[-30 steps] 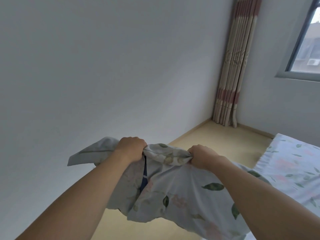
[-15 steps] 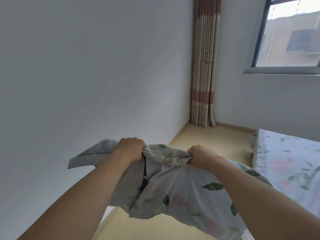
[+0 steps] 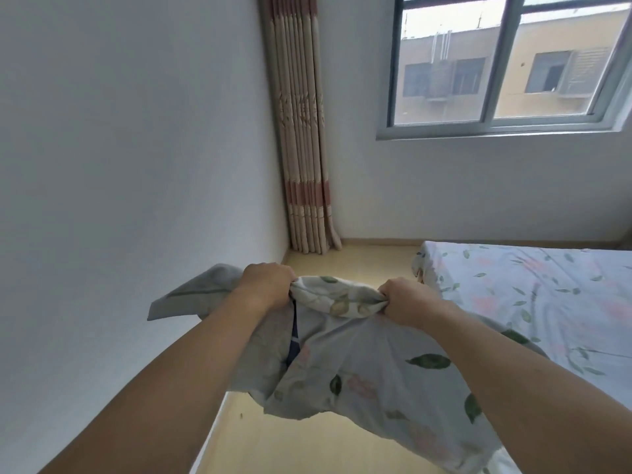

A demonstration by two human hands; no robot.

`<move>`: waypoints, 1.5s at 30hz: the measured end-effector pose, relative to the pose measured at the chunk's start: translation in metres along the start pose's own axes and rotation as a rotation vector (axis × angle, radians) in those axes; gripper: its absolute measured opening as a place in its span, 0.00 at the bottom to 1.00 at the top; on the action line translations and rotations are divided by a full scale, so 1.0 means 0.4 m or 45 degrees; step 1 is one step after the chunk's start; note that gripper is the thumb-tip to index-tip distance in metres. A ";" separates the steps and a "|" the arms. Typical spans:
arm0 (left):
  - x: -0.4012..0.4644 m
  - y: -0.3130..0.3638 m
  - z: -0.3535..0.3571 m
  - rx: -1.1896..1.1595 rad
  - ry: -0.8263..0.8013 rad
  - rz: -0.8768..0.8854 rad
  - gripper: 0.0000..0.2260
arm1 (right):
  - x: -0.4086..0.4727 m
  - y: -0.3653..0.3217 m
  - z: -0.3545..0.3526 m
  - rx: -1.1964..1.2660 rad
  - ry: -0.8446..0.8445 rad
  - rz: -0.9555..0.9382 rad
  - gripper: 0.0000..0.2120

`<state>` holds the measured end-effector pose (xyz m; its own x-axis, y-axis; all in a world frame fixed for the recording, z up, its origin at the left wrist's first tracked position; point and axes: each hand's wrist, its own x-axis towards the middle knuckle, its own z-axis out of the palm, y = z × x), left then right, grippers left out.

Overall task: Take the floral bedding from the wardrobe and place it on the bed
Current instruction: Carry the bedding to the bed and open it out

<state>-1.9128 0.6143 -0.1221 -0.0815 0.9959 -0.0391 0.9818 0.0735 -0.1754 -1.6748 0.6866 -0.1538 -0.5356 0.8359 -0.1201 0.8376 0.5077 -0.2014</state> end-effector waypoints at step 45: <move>3.005 -0.010 -0.104 0.020 0.118 0.724 0.04 | 2.317 1.153 -0.537 0.112 0.242 0.780 0.11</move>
<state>-2.0074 1.8133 -0.1275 0.4746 0.8790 -0.0453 0.8640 -0.4751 -0.1666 -1.7616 1.7401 -0.1494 0.0720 0.9952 -0.0663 0.9693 -0.0855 -0.2306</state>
